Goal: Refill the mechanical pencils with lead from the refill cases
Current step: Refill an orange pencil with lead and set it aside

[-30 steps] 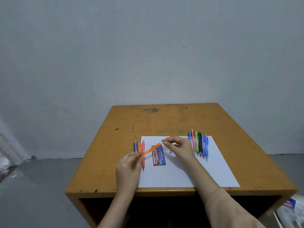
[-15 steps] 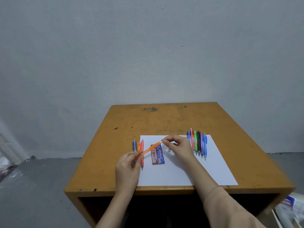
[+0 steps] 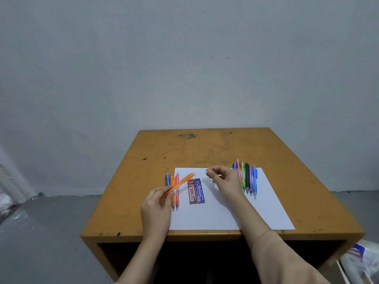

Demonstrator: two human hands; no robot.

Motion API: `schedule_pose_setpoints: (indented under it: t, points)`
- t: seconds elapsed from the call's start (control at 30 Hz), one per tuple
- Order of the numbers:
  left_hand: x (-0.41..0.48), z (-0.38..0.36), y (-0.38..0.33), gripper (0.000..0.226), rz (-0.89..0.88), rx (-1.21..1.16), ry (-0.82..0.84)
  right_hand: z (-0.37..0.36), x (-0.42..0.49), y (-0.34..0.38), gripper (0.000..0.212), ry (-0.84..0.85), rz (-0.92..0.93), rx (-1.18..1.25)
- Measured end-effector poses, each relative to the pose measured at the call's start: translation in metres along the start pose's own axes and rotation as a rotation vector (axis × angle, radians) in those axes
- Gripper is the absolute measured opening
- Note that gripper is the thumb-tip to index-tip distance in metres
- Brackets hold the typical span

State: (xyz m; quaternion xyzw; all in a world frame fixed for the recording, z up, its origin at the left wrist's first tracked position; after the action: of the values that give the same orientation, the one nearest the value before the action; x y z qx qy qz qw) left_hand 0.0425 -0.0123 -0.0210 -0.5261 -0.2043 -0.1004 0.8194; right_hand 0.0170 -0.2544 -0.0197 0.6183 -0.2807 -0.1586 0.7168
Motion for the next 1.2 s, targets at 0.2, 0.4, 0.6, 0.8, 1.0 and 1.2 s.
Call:
schedule_pose_setpoints:
  t: [0.2,0.4,0.6,0.8,1.0,1.2]
  points:
    - [0.0,0.002,-0.002,0.019,0.018,0.006,-0.004,-0.003,0.003,-0.005,0.01,-0.009,0.052,-0.336]
    - [-0.001,0.002,-0.001,0.02,0.026,-0.001,-0.002,-0.005,0.008,-0.013,0.012,-0.019,0.079,-0.541]
    - [-0.001,0.001,0.001,0.022,0.029,-0.006,0.002,-0.01,0.011,-0.016,0.014,0.012,0.067,-0.627]
    - [-0.001,0.0,0.003,0.023,0.028,-0.014,0.005,-0.013,0.013,-0.017,0.016,0.015,0.07,-0.678]
    - [-0.001,0.0,0.001,0.021,0.025,-0.016,0.001,-0.014,0.013,-0.018,0.019,0.028,0.06,-0.667]
    - [-0.001,-0.001,0.0,0.022,0.011,-0.03,0.013,-0.011,0.01,-0.016,0.022,0.004,0.051,-0.622]
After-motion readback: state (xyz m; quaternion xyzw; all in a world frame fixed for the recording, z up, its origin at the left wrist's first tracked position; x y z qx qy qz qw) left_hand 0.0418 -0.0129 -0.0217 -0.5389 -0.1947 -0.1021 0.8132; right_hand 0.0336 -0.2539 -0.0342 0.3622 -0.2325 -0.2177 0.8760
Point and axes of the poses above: each hand's wrist, its own x-axis towards the middle knuckle, its own z-axis out of the back of the hand, y = z × x, the point moved 9 cm from there along x, towards the middle knuckle, and after that the axes turned 5 degrees about -y, right-handed, at the moved point
